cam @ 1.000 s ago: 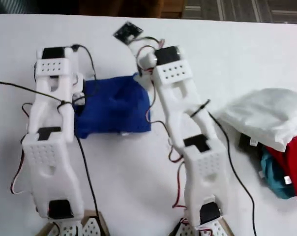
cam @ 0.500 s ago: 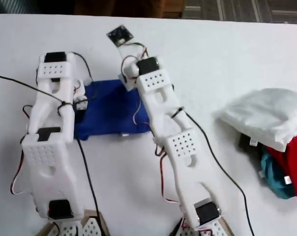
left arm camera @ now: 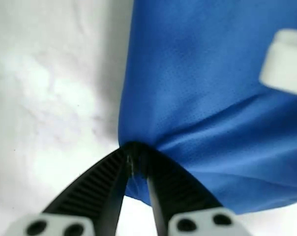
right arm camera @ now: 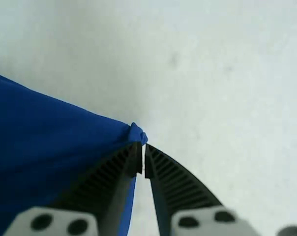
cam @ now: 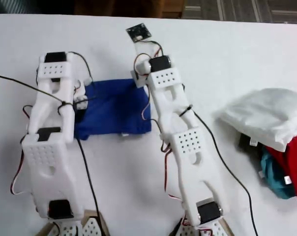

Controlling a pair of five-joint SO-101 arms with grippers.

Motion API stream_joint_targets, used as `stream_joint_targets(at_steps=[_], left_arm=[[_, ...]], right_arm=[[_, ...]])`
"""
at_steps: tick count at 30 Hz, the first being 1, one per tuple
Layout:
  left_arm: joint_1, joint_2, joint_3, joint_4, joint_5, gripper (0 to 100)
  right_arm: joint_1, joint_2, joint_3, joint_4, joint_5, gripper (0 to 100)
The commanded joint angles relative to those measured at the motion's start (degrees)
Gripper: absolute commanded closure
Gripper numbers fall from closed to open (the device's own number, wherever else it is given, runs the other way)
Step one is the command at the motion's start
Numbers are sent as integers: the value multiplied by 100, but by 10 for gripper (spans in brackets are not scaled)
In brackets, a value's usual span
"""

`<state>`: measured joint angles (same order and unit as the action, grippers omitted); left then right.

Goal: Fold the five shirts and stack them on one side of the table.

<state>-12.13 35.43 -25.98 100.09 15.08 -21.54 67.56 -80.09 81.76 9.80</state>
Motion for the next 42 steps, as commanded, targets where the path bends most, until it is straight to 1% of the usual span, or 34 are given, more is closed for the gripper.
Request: stream_joint_targets(at_steps=[1,5,11,13,15,20,28,36,42], left_arm=[[35,-422,-488,141,9,958],[35,-431,-1218,237,0,958],[-97,-598,-1930,202,26,958],[-176,-563,-2097,-79,26,958],[-246,-387,-2167,-545,26,958],[-273,378,-2176,-1556,26,958],[-316,1424,-2334,-2303,26,958],[-554,2338,-3327,-2242,0,958],[-633,2813,-4057,-1881,0,958]], right_arm=[[-22,-813,-466,251,-53,981],[-119,-1165,-536,505,-53,981],[-391,-1332,-589,1323,-53,981],[-497,-1314,-536,1552,-53,981],[-576,-1244,-536,1684,-70,981],[-576,-813,-545,1675,-79,981],[-567,22,-598,1710,-70,981],[-303,66,-536,1824,-70,981],[-101,57,-545,1947,-62,981]])
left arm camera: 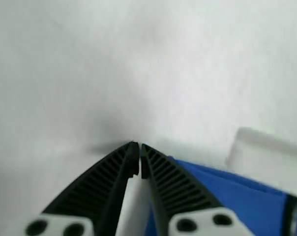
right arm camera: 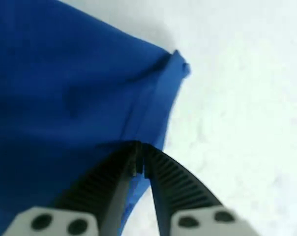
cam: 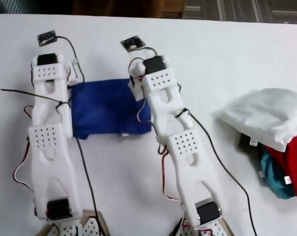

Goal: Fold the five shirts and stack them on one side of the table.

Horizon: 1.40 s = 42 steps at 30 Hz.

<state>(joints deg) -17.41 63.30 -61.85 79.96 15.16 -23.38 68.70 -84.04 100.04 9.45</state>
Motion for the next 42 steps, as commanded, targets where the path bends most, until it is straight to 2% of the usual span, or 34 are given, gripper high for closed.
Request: stream_joint_targets(at_steps=[1,6,12,14,17,23,27,35,42], left_arm=[[-114,88,-629,167,-9,958],[-202,149,-1297,527,9,958],[-202,105,-2668,2198,-9,958],[-220,88,-2721,2295,-53,958],[-396,-255,-2290,2286,-70,958],[-264,-1503,-13,2259,-79,958],[-97,-1943,1147,2145,-53,959],[-88,-1943,1587,2119,255,959],[-53,-1943,1596,2242,264,959]], right_arm=[[92,-57,-149,119,-26,981],[84,-136,-229,127,-26,981],[-101,-936,-255,154,-35,981],[-224,-1262,-53,154,-44,981],[-488,-1868,853,163,-44,981],[-866,-2949,3358,127,-149,981],[-840,-3046,4308,-154,-396,981],[-743,-2756,5600,-848,-422,981],[-646,-2765,5705,-875,-387,981]])
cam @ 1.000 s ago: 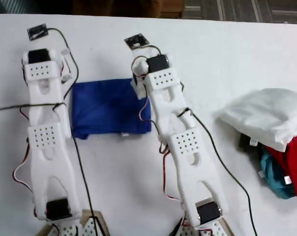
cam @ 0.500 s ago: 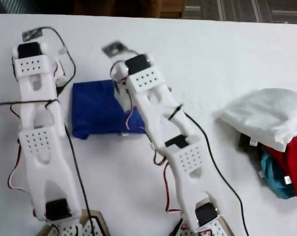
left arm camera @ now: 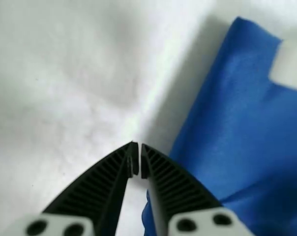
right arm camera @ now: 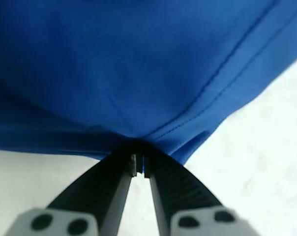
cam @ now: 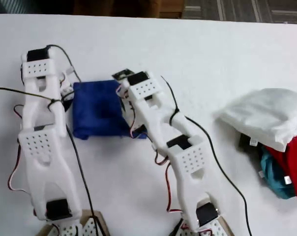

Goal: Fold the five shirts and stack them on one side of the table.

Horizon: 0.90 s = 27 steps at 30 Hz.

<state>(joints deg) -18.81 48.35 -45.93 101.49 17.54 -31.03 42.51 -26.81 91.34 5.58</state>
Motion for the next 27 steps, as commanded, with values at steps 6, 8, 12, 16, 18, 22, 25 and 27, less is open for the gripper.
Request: stream_joint_targets(at_steps=[6,8,12,16,18,22,25,27], left_arm=[[202,-870,154,114,0,958],[440,-1169,435,114,-79,958],[1143,-1820,1411,97,-404,958],[1547,-2119,2334,0,-387,958],[1538,-2110,2703,-185,-387,958],[1231,-2110,3292,-642,-387,958],[1108,-2110,3574,-879,-387,958],[1134,-2110,3705,-1002,-396,958]], right_arm=[[303,-690,-633,426,0,981],[444,-892,-923,479,9,981],[760,-954,-1600,207,9,981],[813,-602,-2145,-497,0,981],[787,-286,-2330,-892,-35,981],[787,418,-2787,-1402,-44,981],[787,954,-3270,-1464,-44,981],[804,1332,-3578,-1455,-44,981]])
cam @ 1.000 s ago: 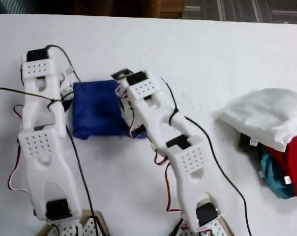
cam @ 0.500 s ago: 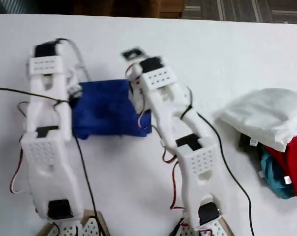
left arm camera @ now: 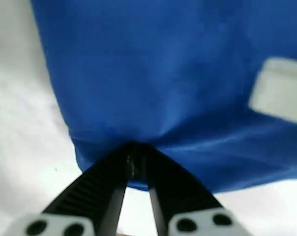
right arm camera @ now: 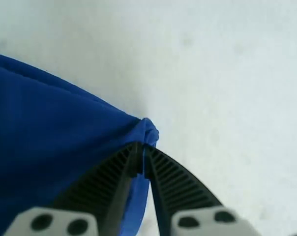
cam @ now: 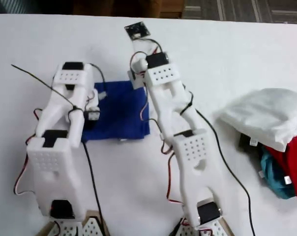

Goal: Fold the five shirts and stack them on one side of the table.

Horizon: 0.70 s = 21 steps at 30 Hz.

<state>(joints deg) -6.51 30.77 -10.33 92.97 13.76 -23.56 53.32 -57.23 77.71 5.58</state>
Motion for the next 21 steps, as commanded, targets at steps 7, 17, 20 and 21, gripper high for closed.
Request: stream_joint_targets(at_steps=[7,17,20,21], left_arm=[[-70,-352,180,-369,-9,958],[-70,-404,-286,-53,26,959],[44,-404,-1059,457,220,958],[62,-404,-1341,624,211,958]], right_arm=[[259,1103,-1433,251,-44,981],[479,927,-2110,892,-44,981],[356,769,-2453,1288,-44,981],[303,725,-2558,1437,-44,981]])
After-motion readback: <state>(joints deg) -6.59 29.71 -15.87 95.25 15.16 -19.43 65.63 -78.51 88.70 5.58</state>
